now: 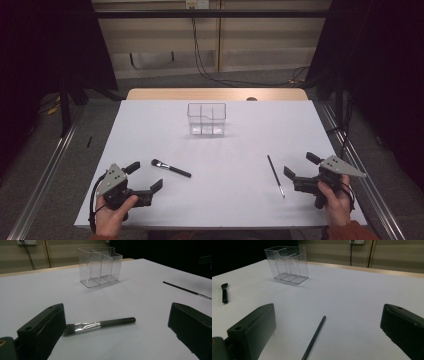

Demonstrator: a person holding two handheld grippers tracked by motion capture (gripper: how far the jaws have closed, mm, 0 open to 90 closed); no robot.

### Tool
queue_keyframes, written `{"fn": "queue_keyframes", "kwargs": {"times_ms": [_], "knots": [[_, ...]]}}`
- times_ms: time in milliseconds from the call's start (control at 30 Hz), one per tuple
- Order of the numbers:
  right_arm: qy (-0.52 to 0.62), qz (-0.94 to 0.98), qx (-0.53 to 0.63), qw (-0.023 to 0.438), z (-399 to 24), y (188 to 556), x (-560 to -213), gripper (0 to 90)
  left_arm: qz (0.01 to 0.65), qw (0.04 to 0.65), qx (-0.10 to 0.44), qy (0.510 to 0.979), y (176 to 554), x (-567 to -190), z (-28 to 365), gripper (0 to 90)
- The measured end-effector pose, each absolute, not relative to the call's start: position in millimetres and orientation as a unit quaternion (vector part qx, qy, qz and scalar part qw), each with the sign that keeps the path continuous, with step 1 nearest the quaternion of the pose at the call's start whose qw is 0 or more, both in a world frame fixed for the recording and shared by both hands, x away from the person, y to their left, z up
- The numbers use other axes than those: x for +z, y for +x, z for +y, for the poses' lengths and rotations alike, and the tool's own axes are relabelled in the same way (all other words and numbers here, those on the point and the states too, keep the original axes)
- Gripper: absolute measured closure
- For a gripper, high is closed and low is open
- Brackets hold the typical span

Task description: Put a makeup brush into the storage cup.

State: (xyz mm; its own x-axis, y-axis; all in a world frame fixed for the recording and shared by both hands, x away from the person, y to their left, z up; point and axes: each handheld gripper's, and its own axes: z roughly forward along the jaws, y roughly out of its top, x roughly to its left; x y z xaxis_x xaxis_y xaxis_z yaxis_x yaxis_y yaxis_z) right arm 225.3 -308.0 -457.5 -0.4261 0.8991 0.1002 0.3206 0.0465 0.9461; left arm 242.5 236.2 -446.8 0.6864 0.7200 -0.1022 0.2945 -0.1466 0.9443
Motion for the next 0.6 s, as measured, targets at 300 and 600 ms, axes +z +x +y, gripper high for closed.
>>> {"fn": "queue_keyframes", "kwargs": {"times_ms": [300, 600], "knots": [[0.456, 0.667, 0.521, 0.276, -309, 226, -458, 0.3, 0.334, 0.554, 0.185, 0.740, 261, -443, 217, 2.1], [0.455, 0.668, 0.523, 0.270, -308, 221, -457, 0.2, 0.318, 0.565, 0.209, 0.732, 274, -430, 203, 2.3]]}}
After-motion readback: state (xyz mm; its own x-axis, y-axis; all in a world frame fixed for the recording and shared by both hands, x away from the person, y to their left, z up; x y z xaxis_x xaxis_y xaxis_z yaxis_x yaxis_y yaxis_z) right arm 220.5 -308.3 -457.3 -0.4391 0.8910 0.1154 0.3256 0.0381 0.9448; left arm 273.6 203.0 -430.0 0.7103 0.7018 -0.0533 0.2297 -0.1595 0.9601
